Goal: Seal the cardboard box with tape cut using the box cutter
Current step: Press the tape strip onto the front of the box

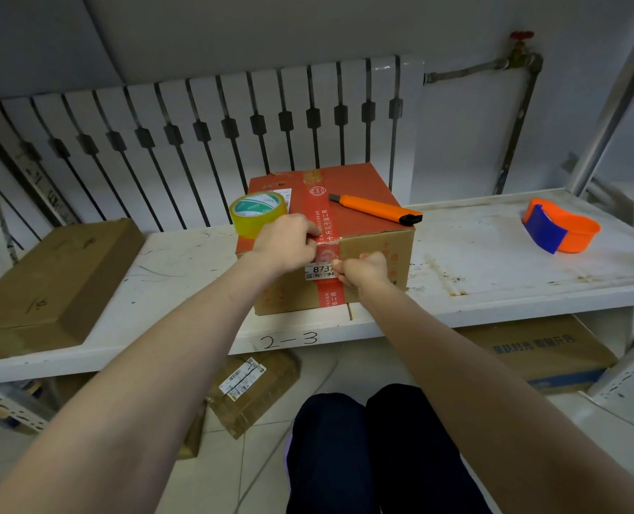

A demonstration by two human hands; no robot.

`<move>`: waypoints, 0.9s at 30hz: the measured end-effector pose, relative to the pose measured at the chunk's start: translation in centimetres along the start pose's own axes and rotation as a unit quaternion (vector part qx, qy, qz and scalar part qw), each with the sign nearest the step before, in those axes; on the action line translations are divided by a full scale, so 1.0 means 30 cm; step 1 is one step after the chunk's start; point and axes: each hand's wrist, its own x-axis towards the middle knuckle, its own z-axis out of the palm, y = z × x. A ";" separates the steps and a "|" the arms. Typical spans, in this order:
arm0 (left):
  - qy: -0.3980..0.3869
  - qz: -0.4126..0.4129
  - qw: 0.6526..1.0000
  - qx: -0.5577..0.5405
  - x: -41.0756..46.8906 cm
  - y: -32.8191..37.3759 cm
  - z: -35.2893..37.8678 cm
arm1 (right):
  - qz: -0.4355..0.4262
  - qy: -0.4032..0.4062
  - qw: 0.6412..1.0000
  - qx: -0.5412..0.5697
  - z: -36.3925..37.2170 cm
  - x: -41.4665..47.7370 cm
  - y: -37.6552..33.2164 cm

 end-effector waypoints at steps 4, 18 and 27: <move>0.046 -0.024 0.999 -0.010 0.014 0.016 0.031 | -0.065 0.068 0.995 -0.040 0.033 -0.010 0.032; 0.040 0.041 0.993 0.100 0.018 -0.004 0.033 | -0.113 0.014 0.992 -0.052 -0.070 -0.005 0.107; 0.054 0.037 0.995 0.074 -0.007 -0.015 0.059 | -0.582 0.018 0.626 -0.519 -0.080 0.073 -0.107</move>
